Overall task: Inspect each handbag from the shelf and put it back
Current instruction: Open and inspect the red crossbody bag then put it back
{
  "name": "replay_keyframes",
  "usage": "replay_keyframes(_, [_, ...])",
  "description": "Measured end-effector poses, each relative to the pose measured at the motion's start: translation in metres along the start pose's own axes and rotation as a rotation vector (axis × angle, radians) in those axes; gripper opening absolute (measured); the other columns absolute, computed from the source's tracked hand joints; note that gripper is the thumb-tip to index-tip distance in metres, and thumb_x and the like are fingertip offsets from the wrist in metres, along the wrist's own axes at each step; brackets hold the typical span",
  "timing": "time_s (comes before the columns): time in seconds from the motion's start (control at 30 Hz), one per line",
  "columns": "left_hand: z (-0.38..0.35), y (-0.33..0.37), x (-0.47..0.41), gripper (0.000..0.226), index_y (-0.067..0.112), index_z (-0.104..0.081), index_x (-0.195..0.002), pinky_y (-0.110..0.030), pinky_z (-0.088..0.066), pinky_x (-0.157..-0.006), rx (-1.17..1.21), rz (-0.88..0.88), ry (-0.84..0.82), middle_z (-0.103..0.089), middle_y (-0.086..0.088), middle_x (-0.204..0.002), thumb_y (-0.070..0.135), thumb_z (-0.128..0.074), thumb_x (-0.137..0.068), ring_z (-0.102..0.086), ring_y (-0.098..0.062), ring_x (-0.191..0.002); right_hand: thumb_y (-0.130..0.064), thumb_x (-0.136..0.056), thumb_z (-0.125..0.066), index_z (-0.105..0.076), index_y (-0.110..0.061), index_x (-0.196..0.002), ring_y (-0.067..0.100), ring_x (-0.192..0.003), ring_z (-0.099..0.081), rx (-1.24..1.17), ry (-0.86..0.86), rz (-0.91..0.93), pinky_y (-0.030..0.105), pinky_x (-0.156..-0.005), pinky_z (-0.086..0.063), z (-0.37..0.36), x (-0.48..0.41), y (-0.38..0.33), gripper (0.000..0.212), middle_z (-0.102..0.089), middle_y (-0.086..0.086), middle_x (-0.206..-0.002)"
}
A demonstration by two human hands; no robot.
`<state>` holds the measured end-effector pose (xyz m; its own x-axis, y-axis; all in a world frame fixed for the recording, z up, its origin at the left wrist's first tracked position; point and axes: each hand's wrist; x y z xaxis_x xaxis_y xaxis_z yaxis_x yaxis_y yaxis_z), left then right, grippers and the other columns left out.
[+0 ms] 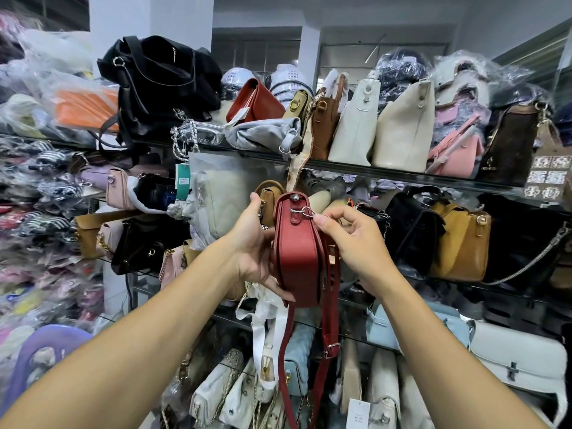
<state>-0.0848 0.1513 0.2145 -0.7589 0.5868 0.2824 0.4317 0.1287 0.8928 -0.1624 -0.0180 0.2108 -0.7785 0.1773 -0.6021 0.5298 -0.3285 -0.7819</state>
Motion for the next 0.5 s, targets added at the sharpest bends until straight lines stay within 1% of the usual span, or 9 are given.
replay_keyframes(0.07, [-0.003, 0.001, 0.001, 0.113, 0.022, -0.063, -0.129, -0.088, -0.030, -0.086, 0.008, -0.007, 0.033, -0.063, -0.026, -0.130, 0.103, -0.015, -0.066, -0.056, -0.058, -0.113, -0.019, -0.097, -0.069, -0.068, -0.016, -0.083, 0.008, -0.059, -0.064, -0.037, 0.008, -0.038, 0.021, -0.058, -0.049, 0.004, 0.001, 0.002, 0.014, -0.073, -0.002, -0.071])
replay_keyframes(0.13, [-0.005, 0.001, 0.002, 0.111, 0.028, -0.057, -0.136, -0.089, -0.027, -0.090, 0.018, -0.017, 0.046, -0.057, -0.024, -0.137, 0.102, -0.014, -0.067, -0.052, -0.058, -0.119, -0.021, -0.098, -0.068, -0.067, -0.017, -0.084, 0.011, -0.060, -0.065, -0.084, -0.007, -0.093, 0.025, -0.058, -0.053, 0.008, 0.002, 0.004, 0.015, -0.074, 0.001, -0.074])
replay_keyframes(0.17, [-0.006, 0.001, 0.003, 0.110, 0.030, -0.054, -0.140, -0.090, -0.025, -0.091, 0.021, -0.019, 0.044, -0.055, -0.023, -0.141, 0.102, -0.014, -0.068, -0.050, -0.059, -0.123, -0.021, -0.099, -0.067, -0.065, -0.017, -0.084, 0.011, -0.058, -0.064, -0.111, -0.013, -0.116, 0.026, -0.056, -0.053, 0.010, 0.002, 0.005, 0.015, -0.073, 0.001, -0.074])
replay_keyframes(0.27, [-0.006, 0.003, 0.002, 0.112, 0.032, -0.044, -0.150, -0.092, -0.019, -0.092, 0.022, -0.015, 0.032, -0.049, -0.019, -0.149, 0.102, -0.013, -0.068, -0.043, -0.060, -0.131, -0.020, -0.100, -0.064, -0.064, -0.017, -0.084, 0.005, -0.053, -0.060, -0.178, -0.001, -0.151, 0.020, -0.051, -0.050, 0.013, 0.003, 0.010, 0.016, -0.070, -0.003, -0.071])
replay_keyframes(0.37, [-0.010, 0.003, 0.006, 0.111, 0.030, -0.036, -0.155, -0.091, -0.014, -0.096, 0.024, -0.034, 0.050, -0.042, -0.017, -0.155, 0.100, -0.012, -0.071, -0.038, -0.060, -0.134, -0.020, -0.100, -0.064, -0.065, -0.017, -0.085, 0.004, -0.057, -0.059, -0.203, 0.005, -0.164, 0.019, -0.055, -0.048, 0.014, 0.003, 0.013, 0.016, -0.068, -0.005, -0.076])
replay_keyframes(0.43, [-0.012, 0.003, 0.009, 0.111, 0.026, -0.036, -0.154, -0.091, -0.013, -0.097, 0.020, -0.055, 0.056, -0.043, -0.019, -0.154, 0.100, -0.017, -0.072, -0.038, -0.060, -0.134, -0.020, -0.101, -0.063, -0.065, -0.017, -0.085, 0.004, -0.058, -0.058, -0.217, 0.009, -0.174, 0.019, -0.056, -0.048, 0.014, 0.003, 0.015, 0.016, -0.067, -0.004, -0.077])
replay_keyframes(0.47, [-0.013, 0.002, 0.010, 0.111, 0.024, -0.040, -0.149, -0.091, -0.013, -0.096, 0.007, -0.064, 0.049, -0.047, -0.020, -0.148, 0.100, -0.022, -0.070, -0.039, -0.060, -0.133, -0.020, -0.101, -0.064, -0.065, -0.018, -0.085, 0.004, -0.057, -0.057, -0.217, 0.007, -0.178, 0.019, -0.055, -0.047, 0.014, 0.003, 0.015, 0.016, -0.067, -0.005, -0.075])
replay_keyframes(0.5, [-0.014, 0.002, 0.012, 0.109, 0.021, -0.047, -0.140, -0.091, -0.016, -0.094, -0.018, -0.073, 0.037, -0.054, -0.021, -0.138, 0.101, -0.028, -0.068, -0.041, -0.059, -0.131, -0.020, -0.101, -0.064, -0.065, -0.018, -0.083, 0.004, -0.056, -0.057, -0.215, -0.002, -0.177, 0.018, -0.054, -0.047, 0.014, 0.003, 0.014, 0.017, -0.067, -0.006, -0.073])
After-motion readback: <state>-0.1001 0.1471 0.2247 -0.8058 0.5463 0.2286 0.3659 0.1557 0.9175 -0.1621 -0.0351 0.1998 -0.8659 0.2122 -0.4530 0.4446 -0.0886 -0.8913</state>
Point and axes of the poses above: each hand's wrist, its own x-axis away from the middle knuckle, its own z-axis out of the back of the hand, y = z × x
